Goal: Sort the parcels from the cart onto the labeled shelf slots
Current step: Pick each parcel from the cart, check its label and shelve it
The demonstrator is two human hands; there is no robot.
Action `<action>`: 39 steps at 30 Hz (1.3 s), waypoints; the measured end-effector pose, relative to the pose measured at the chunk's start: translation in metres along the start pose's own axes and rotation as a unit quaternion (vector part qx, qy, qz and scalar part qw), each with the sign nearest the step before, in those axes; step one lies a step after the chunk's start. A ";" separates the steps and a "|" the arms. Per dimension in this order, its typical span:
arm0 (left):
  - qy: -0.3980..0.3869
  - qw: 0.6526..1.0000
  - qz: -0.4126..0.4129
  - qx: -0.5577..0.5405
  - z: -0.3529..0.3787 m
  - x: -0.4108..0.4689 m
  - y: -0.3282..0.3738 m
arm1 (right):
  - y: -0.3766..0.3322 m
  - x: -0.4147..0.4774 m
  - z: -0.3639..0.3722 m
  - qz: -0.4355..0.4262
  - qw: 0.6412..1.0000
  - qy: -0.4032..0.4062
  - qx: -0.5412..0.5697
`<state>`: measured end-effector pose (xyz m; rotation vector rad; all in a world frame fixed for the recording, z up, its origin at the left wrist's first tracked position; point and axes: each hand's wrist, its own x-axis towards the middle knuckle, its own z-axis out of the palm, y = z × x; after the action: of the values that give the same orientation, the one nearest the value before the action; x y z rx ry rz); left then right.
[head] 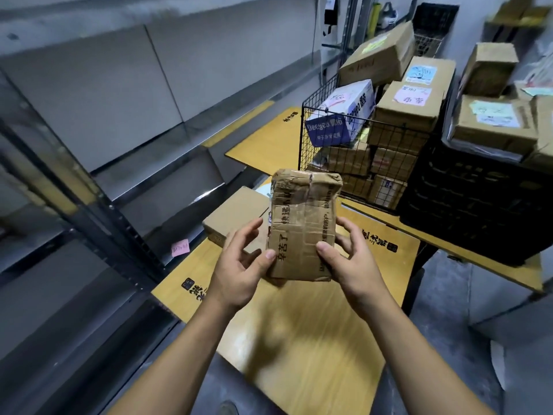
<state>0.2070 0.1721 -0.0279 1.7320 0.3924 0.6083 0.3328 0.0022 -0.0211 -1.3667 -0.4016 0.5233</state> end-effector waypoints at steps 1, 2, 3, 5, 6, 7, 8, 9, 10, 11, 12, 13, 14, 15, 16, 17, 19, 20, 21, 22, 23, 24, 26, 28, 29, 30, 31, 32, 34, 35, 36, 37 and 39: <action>0.010 1.000 -0.010 0.001 -0.005 0.002 -0.002 | 0.000 0.004 0.004 0.008 1.000 -0.009 0.013; 0.025 0.999 -0.022 -0.014 -0.011 0.005 -0.005 | 0.001 0.008 0.008 0.017 0.999 -0.022 0.026; 0.043 0.998 -0.034 -0.026 -0.017 0.007 -0.008 | 0.001 0.013 0.015 0.030 0.998 -0.035 0.038; 0.064 0.996 -0.048 -0.029 -0.030 0.010 -0.010 | 0.002 0.022 0.032 0.043 0.996 -0.067 0.044; 0.070 0.995 -0.056 -0.034 -0.038 0.011 -0.010 | 0.003 0.027 0.042 0.045 0.995 -0.086 0.040; 0.078 0.994 -0.065 -0.045 -0.046 0.011 -0.008 | 0.003 0.032 0.052 0.046 0.993 -0.103 0.035; 0.087 0.992 -0.072 -0.054 -0.056 0.010 -0.009 | 0.004 0.035 0.063 0.047 0.991 -0.118 0.032; 0.098 0.991 -0.074 -0.052 -0.068 0.008 -0.008 | 0.004 0.039 0.073 0.048 0.990 -0.130 0.028; 0.110 0.991 -0.073 -0.039 -0.080 0.006 -0.007 | 0.002 0.041 0.084 0.046 0.989 -0.138 0.019; 0.124 0.990 -0.070 -0.014 -0.094 0.002 -0.006 | 0.001 0.043 0.095 0.034 0.989 -0.141 0.002; 0.137 0.988 -0.064 0.012 -0.106 -0.001 -0.005 | 0.000 0.045 0.106 0.009 0.990 -0.140 -0.028; 0.151 0.986 -0.057 0.037 -0.117 -0.006 -0.002 | -0.001 0.047 0.117 -0.023 0.988 -0.133 -0.069; 0.163 0.984 -0.048 0.057 -0.128 -0.010 0.000 | -0.004 0.045 0.130 -0.058 0.984 -0.134 -0.107; 0.174 0.981 -0.039 0.074 -0.138 -0.015 0.003 | -0.005 0.043 0.144 -0.087 0.977 -0.141 -0.137; 0.185 0.978 -0.031 0.091 -0.149 -0.020 0.006 | -0.005 0.042 0.157 -0.103 0.970 -0.152 -0.160; 0.199 0.973 -0.025 0.111 -0.159 -0.026 0.009 | -0.004 0.039 0.171 -0.105 0.966 -0.163 -0.171; 0.233 0.959 -0.011 0.158 -0.182 -0.038 0.015 | -0.001 0.032 0.197 -0.090 0.959 -0.195 -0.184; 0.249 0.952 -0.007 0.178 -0.193 -0.044 0.018 | 0.001 0.030 0.208 -0.088 0.955 -0.211 -0.191; 0.261 0.946 -0.006 0.195 -0.205 -0.051 0.020 | -0.001 0.027 0.220 -0.087 0.949 -0.228 -0.199; 0.269 0.940 -0.002 0.208 -0.216 -0.058 0.021 | -0.004 0.022 0.231 -0.088 0.945 -0.245 -0.200; 0.277 0.936 0.002 0.216 -0.227 -0.065 0.023 | -0.007 0.019 0.243 -0.086 0.942 -0.261 -0.194; 0.286 0.932 0.008 0.223 -0.238 -0.071 0.024 | -0.011 0.013 0.256 -0.082 0.939 -0.282 -0.180; 0.303 0.923 0.022 0.237 -0.259 -0.083 0.029 | -0.015 0.004 0.281 -0.082 0.930 -0.313 -0.172; 0.317 0.913 0.035 0.256 -0.277 -0.093 0.036 | -0.016 -0.006 0.307 -0.103 0.929 -0.307 -0.179; 0.322 0.907 0.041 0.267 -0.286 -0.098 0.041 | -0.016 -0.010 0.322 -0.112 0.931 -0.299 -0.174; 0.327 0.902 0.049 0.278 -0.294 -0.102 0.045 | -0.016 -0.015 0.336 -0.120 0.934 -0.292 -0.166; 0.332 0.896 0.056 0.290 -0.303 -0.106 0.049 | -0.018 -0.021 0.350 -0.131 0.936 -0.287 -0.156; 0.337 0.889 0.063 0.304 -0.313 -0.109 0.054 | -0.021 -0.027 0.365 -0.144 0.937 -0.282 -0.150; 0.346 0.875 0.075 0.330 -0.333 -0.117 0.063 | -0.024 -0.036 0.391 -0.161 0.939 -0.271 -0.139; 0.348 0.872 0.077 0.336 -0.343 -0.120 0.069 | -0.025 -0.038 0.403 -0.168 0.941 -0.265 -0.131; 0.348 0.870 0.078 0.341 -0.353 -0.123 0.074 | -0.028 -0.041 0.414 -0.174 0.942 -0.259 -0.122; 0.346 0.869 0.082 0.345 -0.363 -0.126 0.079 | -0.030 -0.043 0.424 -0.182 0.943 -0.256 -0.111; 0.337 0.866 0.093 0.357 -0.382 -0.130 0.091 | -0.039 -0.044 0.442 -0.193 0.943 -0.255 -0.087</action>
<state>-0.1277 0.3790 0.0986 2.2318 1.0527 1.3453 0.0543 0.3319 0.0924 -1.2632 -1.1385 0.5182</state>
